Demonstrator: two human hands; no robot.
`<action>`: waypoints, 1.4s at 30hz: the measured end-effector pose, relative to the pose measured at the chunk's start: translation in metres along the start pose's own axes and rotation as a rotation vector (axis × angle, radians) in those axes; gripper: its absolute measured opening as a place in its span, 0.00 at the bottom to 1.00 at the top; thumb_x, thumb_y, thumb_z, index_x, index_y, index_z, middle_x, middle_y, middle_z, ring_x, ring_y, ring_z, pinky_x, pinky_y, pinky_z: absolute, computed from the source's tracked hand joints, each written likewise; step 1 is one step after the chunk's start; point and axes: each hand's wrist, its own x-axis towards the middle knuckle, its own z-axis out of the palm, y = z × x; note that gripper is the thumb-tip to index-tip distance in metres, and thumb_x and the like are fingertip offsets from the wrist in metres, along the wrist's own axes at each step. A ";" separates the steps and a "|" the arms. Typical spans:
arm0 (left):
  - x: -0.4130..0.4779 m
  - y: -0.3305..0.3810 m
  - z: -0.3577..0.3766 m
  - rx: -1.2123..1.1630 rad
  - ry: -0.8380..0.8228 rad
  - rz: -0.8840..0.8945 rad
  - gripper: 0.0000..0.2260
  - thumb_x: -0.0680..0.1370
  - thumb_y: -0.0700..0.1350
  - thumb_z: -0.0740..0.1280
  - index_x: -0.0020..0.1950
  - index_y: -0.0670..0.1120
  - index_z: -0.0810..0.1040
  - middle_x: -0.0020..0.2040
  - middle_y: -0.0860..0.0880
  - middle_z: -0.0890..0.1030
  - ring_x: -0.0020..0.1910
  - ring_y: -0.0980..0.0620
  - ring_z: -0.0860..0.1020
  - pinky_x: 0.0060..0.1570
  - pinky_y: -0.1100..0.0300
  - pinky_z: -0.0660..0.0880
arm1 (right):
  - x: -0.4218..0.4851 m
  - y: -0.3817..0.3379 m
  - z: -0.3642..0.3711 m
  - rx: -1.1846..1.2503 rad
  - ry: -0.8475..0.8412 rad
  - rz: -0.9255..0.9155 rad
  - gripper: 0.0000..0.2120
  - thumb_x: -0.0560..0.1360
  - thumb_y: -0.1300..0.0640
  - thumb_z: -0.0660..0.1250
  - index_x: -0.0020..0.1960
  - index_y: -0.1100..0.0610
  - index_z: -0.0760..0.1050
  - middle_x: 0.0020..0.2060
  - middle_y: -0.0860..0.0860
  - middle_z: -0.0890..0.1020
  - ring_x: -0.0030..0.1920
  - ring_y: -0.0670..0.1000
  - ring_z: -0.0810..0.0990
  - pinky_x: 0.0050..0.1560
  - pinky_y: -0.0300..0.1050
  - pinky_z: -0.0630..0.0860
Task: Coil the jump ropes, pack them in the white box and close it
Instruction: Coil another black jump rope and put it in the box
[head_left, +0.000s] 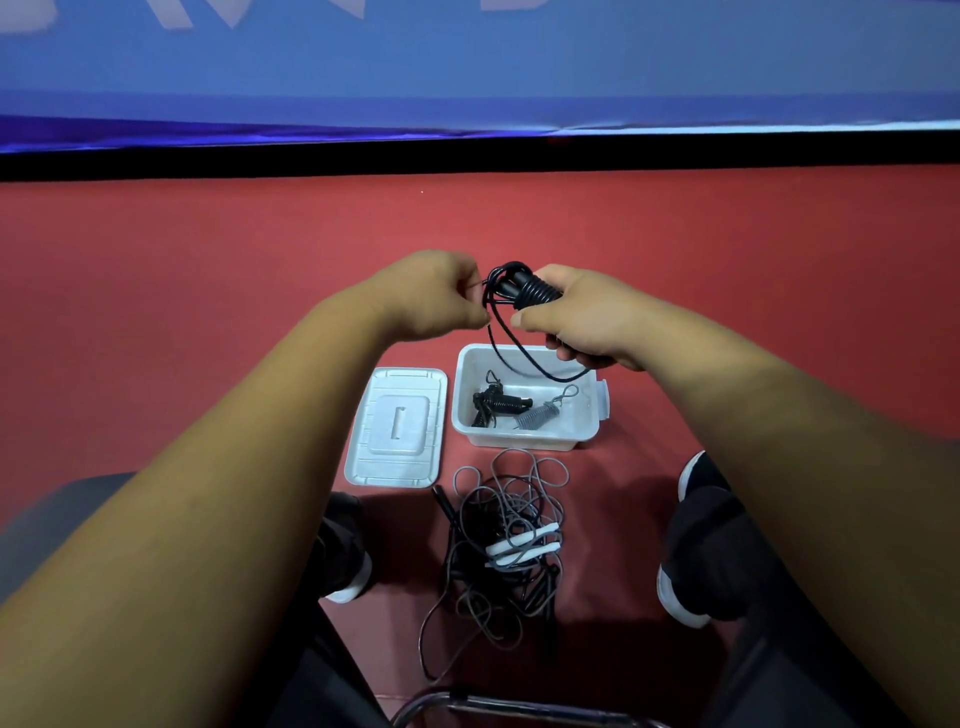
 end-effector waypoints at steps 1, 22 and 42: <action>0.001 0.000 0.000 -0.036 -0.002 -0.008 0.08 0.76 0.49 0.75 0.47 0.47 0.79 0.43 0.48 0.83 0.42 0.48 0.78 0.44 0.55 0.74 | 0.001 0.000 0.000 -0.005 0.010 -0.003 0.12 0.78 0.50 0.74 0.59 0.45 0.77 0.37 0.52 0.79 0.27 0.47 0.76 0.25 0.38 0.68; -0.002 0.003 0.002 -0.601 -0.202 -0.187 0.11 0.87 0.56 0.57 0.55 0.53 0.75 0.53 0.51 0.88 0.62 0.52 0.83 0.67 0.48 0.67 | 0.004 0.002 -0.003 -0.041 0.074 0.000 0.12 0.77 0.50 0.74 0.58 0.45 0.76 0.38 0.53 0.80 0.30 0.51 0.78 0.25 0.38 0.68; -0.004 -0.007 -0.002 -0.560 -0.140 -0.113 0.08 0.76 0.41 0.77 0.54 0.43 0.88 0.47 0.45 0.88 0.41 0.53 0.81 0.57 0.50 0.81 | -0.010 -0.016 0.003 0.400 -0.033 0.187 0.15 0.74 0.38 0.74 0.51 0.46 0.75 0.37 0.51 0.77 0.29 0.47 0.73 0.30 0.37 0.67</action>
